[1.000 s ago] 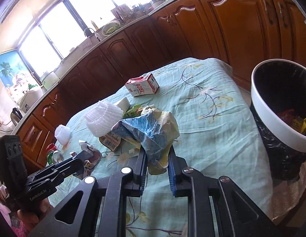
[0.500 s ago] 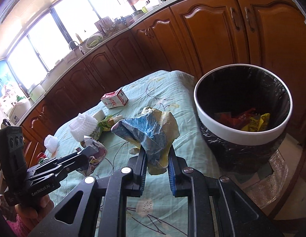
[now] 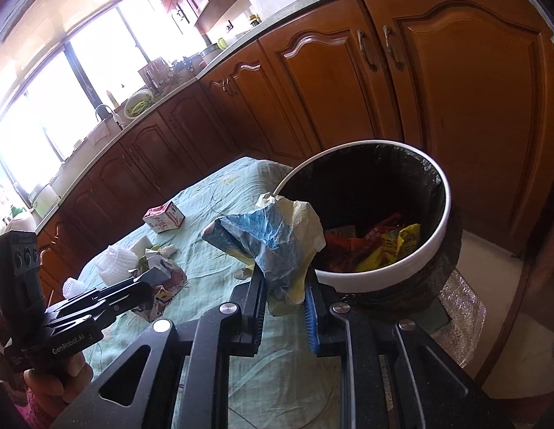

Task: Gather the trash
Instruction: 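Carry the foil wrapper and blue bag over the bin and open both tools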

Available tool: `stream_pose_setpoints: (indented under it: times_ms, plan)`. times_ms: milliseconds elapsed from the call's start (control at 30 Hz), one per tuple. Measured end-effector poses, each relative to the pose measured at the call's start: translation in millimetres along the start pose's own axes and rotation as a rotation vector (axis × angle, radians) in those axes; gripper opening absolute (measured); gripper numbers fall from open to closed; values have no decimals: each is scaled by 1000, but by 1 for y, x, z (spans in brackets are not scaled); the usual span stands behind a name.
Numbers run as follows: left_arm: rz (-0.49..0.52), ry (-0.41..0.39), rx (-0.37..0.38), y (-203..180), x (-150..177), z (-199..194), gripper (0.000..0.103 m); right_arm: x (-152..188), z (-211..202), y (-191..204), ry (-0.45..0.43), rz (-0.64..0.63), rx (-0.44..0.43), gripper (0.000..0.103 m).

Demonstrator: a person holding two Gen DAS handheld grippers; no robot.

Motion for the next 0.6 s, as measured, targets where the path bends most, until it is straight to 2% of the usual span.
stream_pose_setpoints:
  times_ms: [333, 600]
  plan:
    - [71, 30, 30, -39, -39, 33, 25, -25, 1, -28, -4, -8, 74, 19]
    - [145, 61, 22, -68, -68, 72, 25, -44, 11, -43, 20, -28, 127, 19]
Point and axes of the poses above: each gripper's, at about its wrist camera, not at the fingertips, and z roughly the way its jaws point, y to its left, x to its underside, the point moved 4 cm from there along z, roughly the way its jaws point
